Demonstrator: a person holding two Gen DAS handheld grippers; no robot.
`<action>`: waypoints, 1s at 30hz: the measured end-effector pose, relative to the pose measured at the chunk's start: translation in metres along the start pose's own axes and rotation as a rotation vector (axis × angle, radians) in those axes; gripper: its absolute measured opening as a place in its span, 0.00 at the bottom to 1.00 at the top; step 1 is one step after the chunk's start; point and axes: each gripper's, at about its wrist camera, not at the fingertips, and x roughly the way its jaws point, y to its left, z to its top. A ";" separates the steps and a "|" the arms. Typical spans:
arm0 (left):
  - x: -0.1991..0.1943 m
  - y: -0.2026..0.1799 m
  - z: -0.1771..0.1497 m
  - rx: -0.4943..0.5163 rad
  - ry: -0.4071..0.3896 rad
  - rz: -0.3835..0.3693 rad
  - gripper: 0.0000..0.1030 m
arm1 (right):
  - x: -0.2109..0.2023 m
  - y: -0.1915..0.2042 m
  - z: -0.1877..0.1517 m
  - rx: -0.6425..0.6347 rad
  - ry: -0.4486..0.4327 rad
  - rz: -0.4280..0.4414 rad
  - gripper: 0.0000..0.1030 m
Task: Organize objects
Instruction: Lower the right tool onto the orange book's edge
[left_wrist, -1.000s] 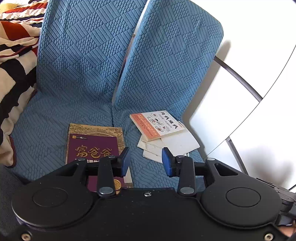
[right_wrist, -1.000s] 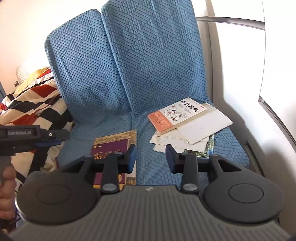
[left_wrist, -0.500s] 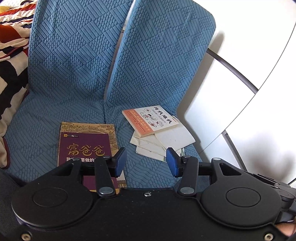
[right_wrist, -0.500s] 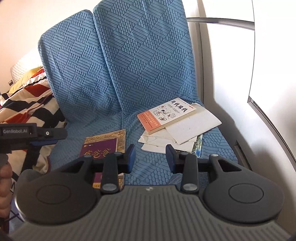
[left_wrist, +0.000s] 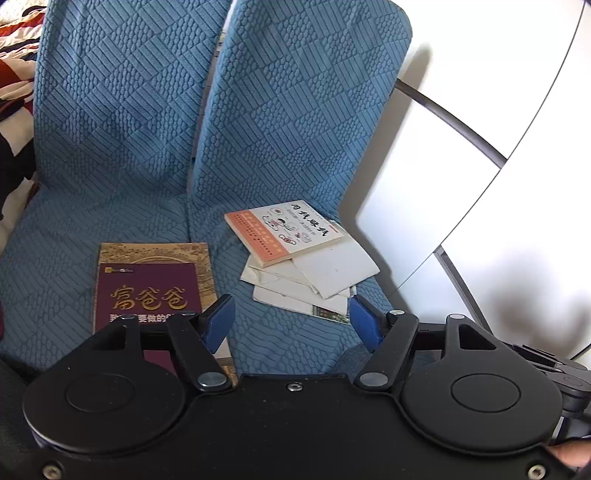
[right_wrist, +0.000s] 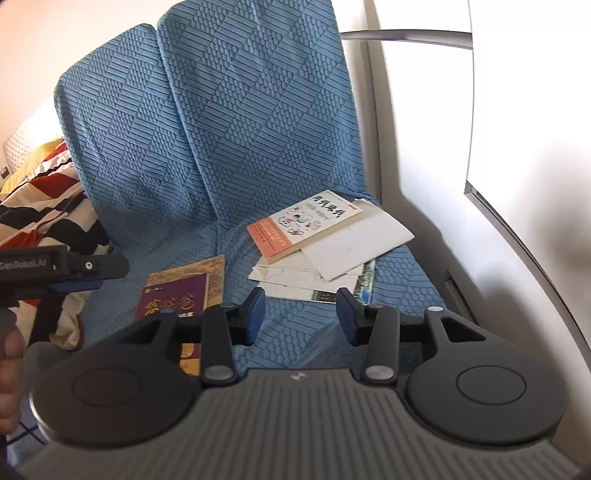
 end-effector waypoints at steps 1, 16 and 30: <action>0.002 -0.003 -0.001 0.002 0.001 -0.004 0.67 | 0.000 -0.004 -0.001 0.003 0.001 -0.004 0.44; 0.029 -0.026 0.005 0.031 0.001 -0.015 0.87 | 0.013 -0.034 -0.003 0.049 -0.003 -0.045 0.44; 0.061 -0.025 0.006 0.013 0.030 0.015 0.87 | 0.038 -0.048 0.002 0.100 0.013 -0.058 0.70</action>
